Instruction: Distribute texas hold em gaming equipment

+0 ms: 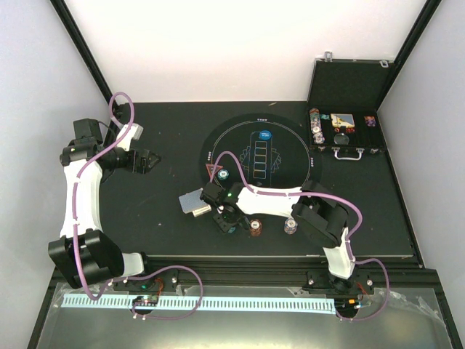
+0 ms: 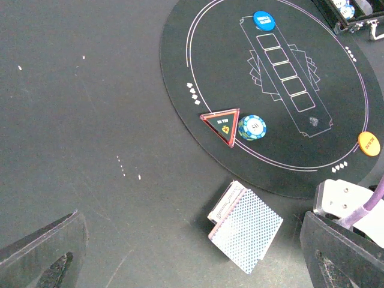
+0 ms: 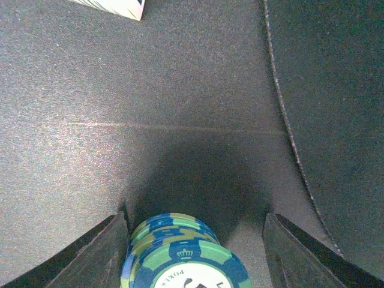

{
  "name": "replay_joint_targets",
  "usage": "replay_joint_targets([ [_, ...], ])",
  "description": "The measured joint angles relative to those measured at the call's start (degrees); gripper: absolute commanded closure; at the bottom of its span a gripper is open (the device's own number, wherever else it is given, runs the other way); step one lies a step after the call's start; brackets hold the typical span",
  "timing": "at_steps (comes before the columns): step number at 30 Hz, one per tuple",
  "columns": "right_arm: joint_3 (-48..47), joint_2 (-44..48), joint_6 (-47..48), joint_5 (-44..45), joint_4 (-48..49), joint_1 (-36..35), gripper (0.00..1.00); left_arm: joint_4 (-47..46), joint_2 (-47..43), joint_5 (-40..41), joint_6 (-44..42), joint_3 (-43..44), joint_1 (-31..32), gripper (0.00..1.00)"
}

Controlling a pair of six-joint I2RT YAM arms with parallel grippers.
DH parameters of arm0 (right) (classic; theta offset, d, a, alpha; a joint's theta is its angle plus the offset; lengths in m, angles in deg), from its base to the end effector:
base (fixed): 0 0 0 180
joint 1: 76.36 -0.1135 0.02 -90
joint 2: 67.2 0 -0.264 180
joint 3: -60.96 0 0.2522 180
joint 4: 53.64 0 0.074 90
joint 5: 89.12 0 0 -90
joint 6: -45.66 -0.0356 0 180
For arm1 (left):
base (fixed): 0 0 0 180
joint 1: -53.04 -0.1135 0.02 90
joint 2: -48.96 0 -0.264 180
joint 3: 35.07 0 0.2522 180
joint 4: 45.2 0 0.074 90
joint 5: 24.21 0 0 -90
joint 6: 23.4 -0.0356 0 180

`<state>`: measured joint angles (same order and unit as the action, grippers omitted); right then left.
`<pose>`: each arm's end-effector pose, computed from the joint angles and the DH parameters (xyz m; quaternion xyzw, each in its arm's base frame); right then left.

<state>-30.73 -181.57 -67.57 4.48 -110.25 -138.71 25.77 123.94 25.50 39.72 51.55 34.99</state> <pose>0.1792 0.3373 0.1491 -0.3304 0.9387 0.0404 0.0897 0.2450 0.0556 0.3324 0.1605 0.8957 -0.2121 0.3564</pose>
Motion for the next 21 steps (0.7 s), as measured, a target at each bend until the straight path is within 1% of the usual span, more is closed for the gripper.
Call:
replay_joint_targets([
  [8,0.0,0.3,0.0,0.0,-0.4,0.0,0.38,0.1,0.0,0.0,-0.2,0.0,0.0,0.01],
  [17,0.0,1.2,0.1,0.0,-1.2,0.0,0.36,0.3,0.0,0.0,-0.2,0.0,0.0,0.01],
  [21,0.0,1.2,0.1,0.0,-1.3,0.0,0.37,0.4,0.0,0.0,-0.2,0.0,0.0,0.01],
])
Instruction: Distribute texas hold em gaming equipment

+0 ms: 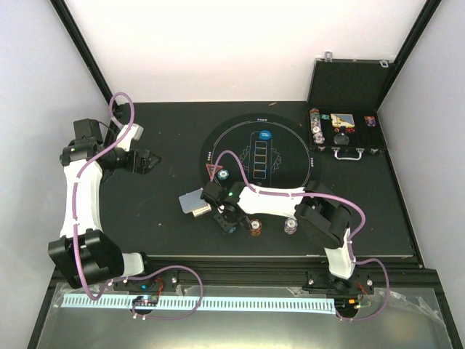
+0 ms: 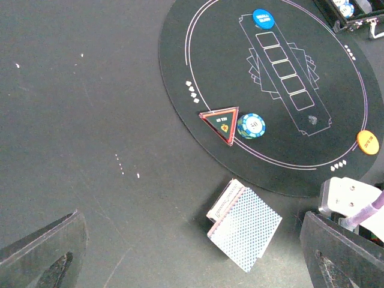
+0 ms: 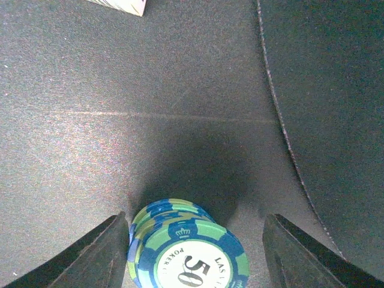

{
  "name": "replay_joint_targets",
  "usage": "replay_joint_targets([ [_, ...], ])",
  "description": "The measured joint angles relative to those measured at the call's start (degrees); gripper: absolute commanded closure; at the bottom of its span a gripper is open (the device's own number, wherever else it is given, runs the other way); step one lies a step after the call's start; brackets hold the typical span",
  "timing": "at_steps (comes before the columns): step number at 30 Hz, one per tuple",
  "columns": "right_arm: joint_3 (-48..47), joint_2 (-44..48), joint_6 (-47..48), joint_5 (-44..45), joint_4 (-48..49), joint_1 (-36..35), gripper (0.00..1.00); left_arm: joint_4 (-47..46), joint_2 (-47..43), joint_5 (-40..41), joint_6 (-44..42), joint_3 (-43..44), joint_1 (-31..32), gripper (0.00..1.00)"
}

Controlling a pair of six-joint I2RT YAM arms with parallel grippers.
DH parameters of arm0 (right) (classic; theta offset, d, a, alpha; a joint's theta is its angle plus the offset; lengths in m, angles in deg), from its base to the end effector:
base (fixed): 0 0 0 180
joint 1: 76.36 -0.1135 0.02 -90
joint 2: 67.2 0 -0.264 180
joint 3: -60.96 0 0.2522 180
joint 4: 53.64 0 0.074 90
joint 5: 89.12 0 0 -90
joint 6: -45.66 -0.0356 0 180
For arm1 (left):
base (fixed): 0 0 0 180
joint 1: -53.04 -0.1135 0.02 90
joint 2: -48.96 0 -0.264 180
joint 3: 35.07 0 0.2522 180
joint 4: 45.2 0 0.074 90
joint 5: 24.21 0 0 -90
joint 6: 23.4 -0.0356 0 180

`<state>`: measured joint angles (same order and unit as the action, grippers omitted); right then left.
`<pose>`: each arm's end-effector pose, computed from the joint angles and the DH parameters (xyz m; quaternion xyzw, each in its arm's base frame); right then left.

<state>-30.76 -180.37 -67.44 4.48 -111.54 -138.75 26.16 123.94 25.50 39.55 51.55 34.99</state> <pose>0.1776 0.3347 0.1563 -0.3318 0.9382 0.0400 0.0893 0.2445 0.0555 0.3320 0.1608 0.8964 -0.2130 0.3539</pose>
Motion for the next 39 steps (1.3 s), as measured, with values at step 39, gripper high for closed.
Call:
replay_joint_targets([
  [39,-17.1,0.9,3.5,2.7,-7.8,13.1,0.63,0.8,0.0,0.0,-0.6,0.0,0.0,0.01],
])
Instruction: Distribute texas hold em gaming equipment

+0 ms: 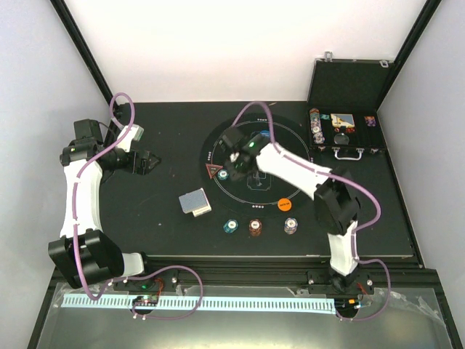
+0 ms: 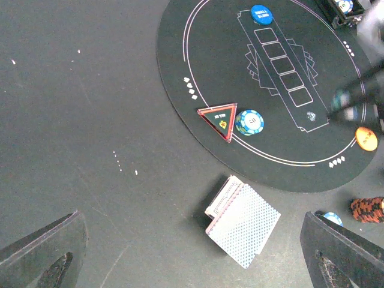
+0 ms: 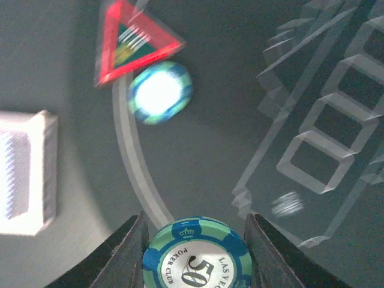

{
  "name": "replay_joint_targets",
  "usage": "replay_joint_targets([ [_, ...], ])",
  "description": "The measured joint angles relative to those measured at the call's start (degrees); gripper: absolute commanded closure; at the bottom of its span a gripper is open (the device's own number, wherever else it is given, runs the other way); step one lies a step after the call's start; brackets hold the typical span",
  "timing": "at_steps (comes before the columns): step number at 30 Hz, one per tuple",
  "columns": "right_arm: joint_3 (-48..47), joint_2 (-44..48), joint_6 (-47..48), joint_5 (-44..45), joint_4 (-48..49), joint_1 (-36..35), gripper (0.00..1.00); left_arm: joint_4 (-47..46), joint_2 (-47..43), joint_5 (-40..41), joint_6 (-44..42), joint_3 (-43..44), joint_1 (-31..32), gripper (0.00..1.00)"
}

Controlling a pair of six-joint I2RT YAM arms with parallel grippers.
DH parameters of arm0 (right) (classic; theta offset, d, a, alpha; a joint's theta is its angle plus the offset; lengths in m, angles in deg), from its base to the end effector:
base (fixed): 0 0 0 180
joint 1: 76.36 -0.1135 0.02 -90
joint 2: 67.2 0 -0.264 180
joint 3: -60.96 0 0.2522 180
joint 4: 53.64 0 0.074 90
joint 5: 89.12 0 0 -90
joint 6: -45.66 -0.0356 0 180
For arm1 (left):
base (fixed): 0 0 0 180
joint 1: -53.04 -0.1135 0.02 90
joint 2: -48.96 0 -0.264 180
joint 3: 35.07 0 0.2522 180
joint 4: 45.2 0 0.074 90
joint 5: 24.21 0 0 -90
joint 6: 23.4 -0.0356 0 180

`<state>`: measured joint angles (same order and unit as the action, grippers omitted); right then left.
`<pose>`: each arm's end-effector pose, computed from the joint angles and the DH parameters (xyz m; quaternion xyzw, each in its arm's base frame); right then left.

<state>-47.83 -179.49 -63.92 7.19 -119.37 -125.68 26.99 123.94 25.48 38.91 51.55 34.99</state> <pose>0.2706 0.3089 0.2401 -0.2425 0.9518 0.0572 0.1790 0.2432 0.0550 0.3313 0.1636 0.8974 -0.2143 0.3494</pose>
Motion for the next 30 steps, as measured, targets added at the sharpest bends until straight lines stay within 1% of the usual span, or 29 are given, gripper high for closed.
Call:
replay_joint_targets([
  [3,-5.6,-3.0,0.6,1.6,0.0,7.4,0.63,0.0,0.0,0.0,0.0,0.0,0.0,0.01],
  [5,-10.9,-6.8,1.3,2.7,-0.1,12.1,0.63,0.0,0.0,0.0,0.0,0.0,0.0,0.01],
  [9,-22.8,-16.7,2.2,3.8,-1.6,17.9,0.63,0.0,0.0,0.0,0.0,0.0,0.0,0.01],
  [12,-31.8,-24.6,3.0,3.8,-3.0,20.2,0.62,0.0,0.0,-0.1,0.0,0.1,0.0,0.01],
  [15,-37.5,-30.6,3.2,3.6,-3.7,21.4,0.62,0.0,0.0,-0.2,0.0,0.2,0.0,0.01],
  [22,-40.5,-36.8,3.0,2.1,-3.4,22.7,0.62,0.0,0.0,-0.5,0.0,0.2,0.0,0.01],
  [24,-41.4,-36.9,3.0,1.7,-2.9,22.8,0.56,0.0,0.0,-0.5,0.0,0.2,0.0,0.01],
  [26,-41.8,-37.1,3.0,1.5,-2.4,22.9,0.47,0.0,0.0,-0.5,0.0,0.2,0.0,0.01],
  [30,-41.9,-37.3,3.0,1.3,-2.1,23.0,0.35,0.0,0.0,-0.5,0.0,0.2,0.0,0.01],
])
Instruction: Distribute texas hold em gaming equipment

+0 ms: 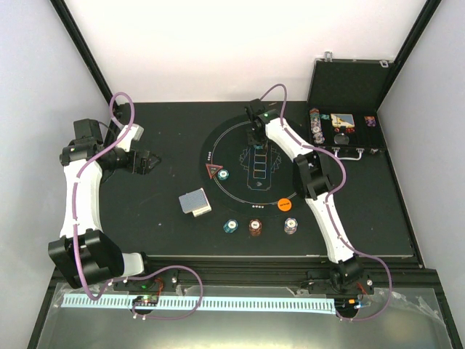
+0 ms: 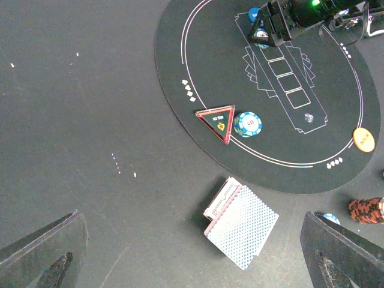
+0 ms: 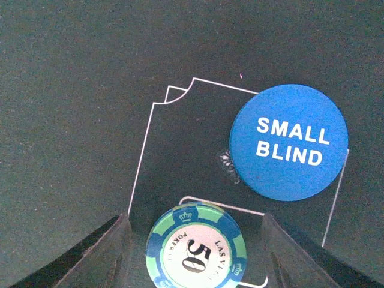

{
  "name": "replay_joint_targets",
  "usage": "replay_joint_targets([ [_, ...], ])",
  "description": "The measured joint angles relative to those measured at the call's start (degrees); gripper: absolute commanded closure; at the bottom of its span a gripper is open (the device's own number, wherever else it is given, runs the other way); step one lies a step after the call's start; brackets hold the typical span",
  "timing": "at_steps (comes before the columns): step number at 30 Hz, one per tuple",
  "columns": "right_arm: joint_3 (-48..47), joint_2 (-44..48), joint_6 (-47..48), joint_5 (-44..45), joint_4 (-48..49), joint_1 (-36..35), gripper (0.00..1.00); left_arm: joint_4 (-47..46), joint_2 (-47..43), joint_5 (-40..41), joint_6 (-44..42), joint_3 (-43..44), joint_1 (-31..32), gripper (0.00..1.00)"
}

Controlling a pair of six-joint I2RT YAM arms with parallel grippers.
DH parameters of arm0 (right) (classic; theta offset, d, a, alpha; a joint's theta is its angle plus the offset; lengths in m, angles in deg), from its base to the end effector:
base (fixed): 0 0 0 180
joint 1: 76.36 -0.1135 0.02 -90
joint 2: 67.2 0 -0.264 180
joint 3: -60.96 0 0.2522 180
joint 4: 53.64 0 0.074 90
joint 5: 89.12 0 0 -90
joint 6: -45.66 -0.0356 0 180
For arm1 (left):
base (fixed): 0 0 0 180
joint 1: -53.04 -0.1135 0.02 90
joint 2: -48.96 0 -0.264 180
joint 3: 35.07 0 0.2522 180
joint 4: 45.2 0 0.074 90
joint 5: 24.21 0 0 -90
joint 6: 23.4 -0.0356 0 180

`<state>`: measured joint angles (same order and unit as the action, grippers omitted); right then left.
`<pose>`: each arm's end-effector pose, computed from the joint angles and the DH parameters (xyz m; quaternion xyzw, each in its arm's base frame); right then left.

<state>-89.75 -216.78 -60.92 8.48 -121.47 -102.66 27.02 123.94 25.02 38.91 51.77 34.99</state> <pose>0.4889 0.2364 0.1518 -0.0695 0.9749 0.0132 0.2113 0.2433 0.0548 0.3326 0.1649 0.8955 -0.2171 0.3518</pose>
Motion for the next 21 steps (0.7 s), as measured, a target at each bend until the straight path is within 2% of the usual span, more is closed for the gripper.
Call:
replay_joint_targets([
  [2,0.0,0.0,-0.1,0.0,0.0,0.0,0.31,0.0,0.0,0.0,0.0,0.0,0.0,0.01],
  [7,0.1,0.4,0.0,-0.1,-0.5,0.0,0.31,0.1,0.0,0.0,0.0,0.3,0.0,0.01],
  [10,2.9,3.7,0.0,0.0,-0.8,-0.5,0.31,0.2,0.0,0.0,0.0,0.7,0.0,0.01],
  [13,9.9,11.4,0.2,0.7,-0.5,-1.8,0.29,0.2,0.0,0.0,0.0,1.0,0.0,0.01],
  [16,20.4,23.1,0.5,1.5,1.3,-6.0,0.23,0.2,-0.1,0.1,0.0,1.0,0.0,0.01],
  [21,34.8,37.7,0.7,1.2,5.9,-19.4,0.18,0.2,-1.8,0.1,0.0,1.0,0.0,0.01],
])
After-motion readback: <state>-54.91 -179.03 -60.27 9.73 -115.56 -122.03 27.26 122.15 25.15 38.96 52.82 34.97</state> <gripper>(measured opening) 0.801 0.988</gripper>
